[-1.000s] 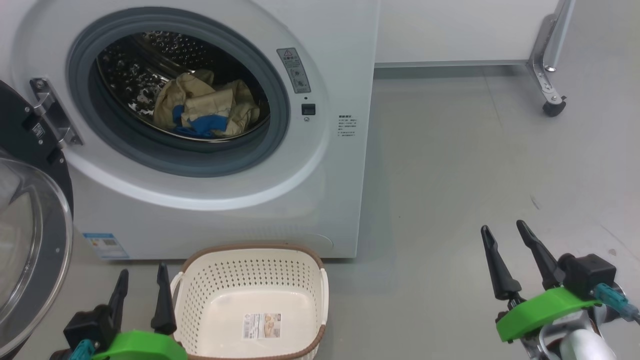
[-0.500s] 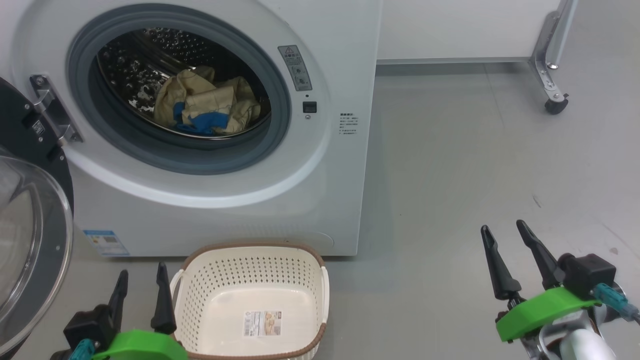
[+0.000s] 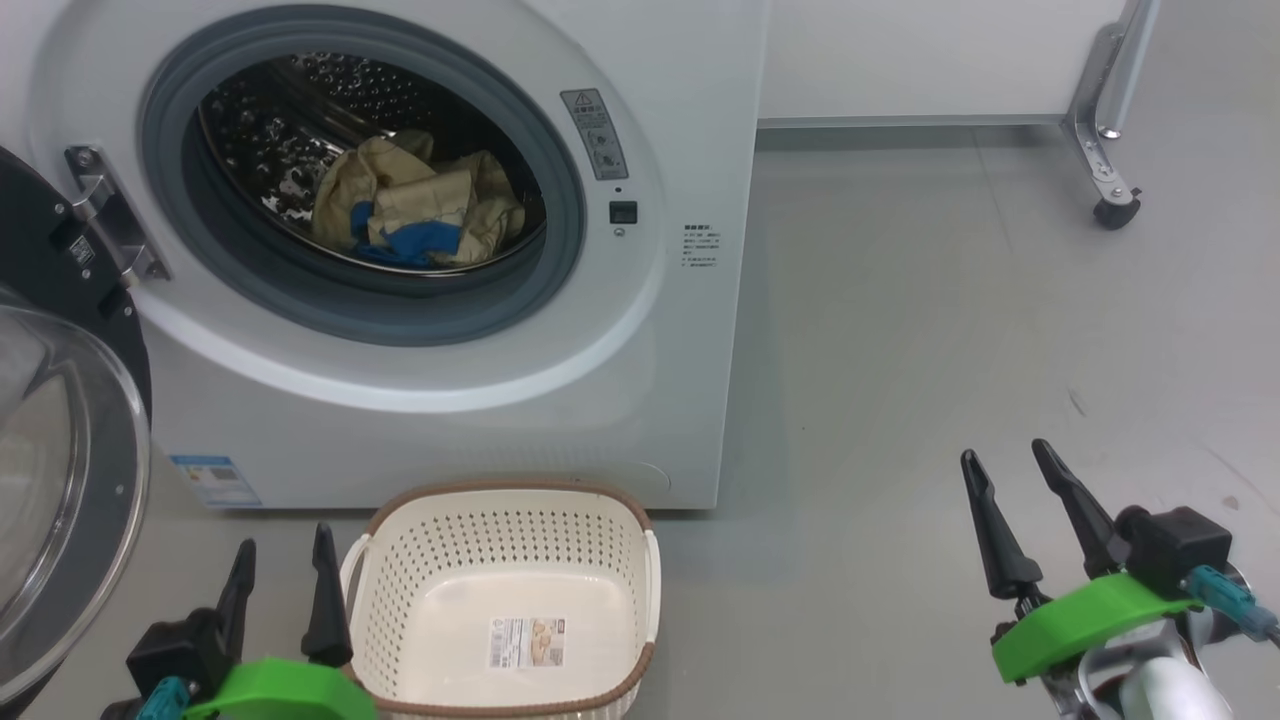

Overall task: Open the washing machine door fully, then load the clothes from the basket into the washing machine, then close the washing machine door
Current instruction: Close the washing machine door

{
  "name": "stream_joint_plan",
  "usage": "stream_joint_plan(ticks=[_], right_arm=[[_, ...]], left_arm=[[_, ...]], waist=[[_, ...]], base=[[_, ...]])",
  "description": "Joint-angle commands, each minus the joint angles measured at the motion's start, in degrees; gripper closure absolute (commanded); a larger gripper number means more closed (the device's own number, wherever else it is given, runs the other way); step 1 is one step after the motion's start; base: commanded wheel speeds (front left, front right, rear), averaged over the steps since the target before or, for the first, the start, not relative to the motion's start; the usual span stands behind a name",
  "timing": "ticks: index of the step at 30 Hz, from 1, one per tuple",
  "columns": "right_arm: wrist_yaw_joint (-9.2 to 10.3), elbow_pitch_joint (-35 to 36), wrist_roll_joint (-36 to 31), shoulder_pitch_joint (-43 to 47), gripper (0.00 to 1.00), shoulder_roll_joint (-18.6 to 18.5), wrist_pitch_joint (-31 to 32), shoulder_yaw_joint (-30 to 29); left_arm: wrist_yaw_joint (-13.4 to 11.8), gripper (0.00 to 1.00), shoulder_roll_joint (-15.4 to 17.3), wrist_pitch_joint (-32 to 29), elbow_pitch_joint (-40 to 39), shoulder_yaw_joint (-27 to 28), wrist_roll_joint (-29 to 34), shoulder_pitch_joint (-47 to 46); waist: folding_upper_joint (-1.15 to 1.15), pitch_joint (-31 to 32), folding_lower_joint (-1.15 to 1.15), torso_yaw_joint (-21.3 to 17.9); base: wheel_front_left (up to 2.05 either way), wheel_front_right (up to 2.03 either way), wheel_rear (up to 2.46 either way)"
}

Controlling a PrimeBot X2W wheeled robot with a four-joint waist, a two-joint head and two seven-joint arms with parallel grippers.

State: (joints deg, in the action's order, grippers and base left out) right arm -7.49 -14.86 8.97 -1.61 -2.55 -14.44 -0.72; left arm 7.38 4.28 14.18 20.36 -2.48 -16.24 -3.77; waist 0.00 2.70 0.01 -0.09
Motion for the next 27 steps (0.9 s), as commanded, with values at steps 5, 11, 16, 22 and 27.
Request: stream_joint_plan(ticks=[5,11,16,22,27], right_arm=[[0.00,1.80,-0.44,-3.19,0.00,-0.32,-0.56,1.16],[0.00,1.77,-0.38,-3.10,0.00,-0.32,-0.56,1.19],[0.00,1.74,-0.42,-3.12,0.00,-0.32,-0.56,1.32],[0.00,1.40,-0.35,-3.12,0.00,-0.32,-0.56,1.59],[0.00,1.22,-0.25,-3.24,0.00,-0.32,-0.56,1.88]], left_arm=[[0.10,0.00,0.62,0.82,-1.86,1.84,-0.51,-3.11],[0.10,0.00,0.62,0.82,-1.85,1.79,-0.46,-3.13],[0.11,0.00,1.00,0.82,-3.21,1.06,-0.44,-3.28],[0.11,0.00,1.09,0.82,-4.09,1.10,0.21,-2.78],[0.11,0.00,1.10,0.82,-3.88,1.16,0.45,-2.62]], waist=[[0.00,-0.12,-0.01,0.14],[0.00,-0.15,-0.01,0.23],[0.00,-0.27,-0.01,0.24],[0.00,-0.37,-0.01,0.39],[0.00,-0.33,-0.01,0.38]], base=[[-1.80,1.70,0.10],[-2.17,2.09,0.08],[-2.16,2.06,0.10],[-1.55,1.53,0.02],[-0.79,0.79,0.00]])
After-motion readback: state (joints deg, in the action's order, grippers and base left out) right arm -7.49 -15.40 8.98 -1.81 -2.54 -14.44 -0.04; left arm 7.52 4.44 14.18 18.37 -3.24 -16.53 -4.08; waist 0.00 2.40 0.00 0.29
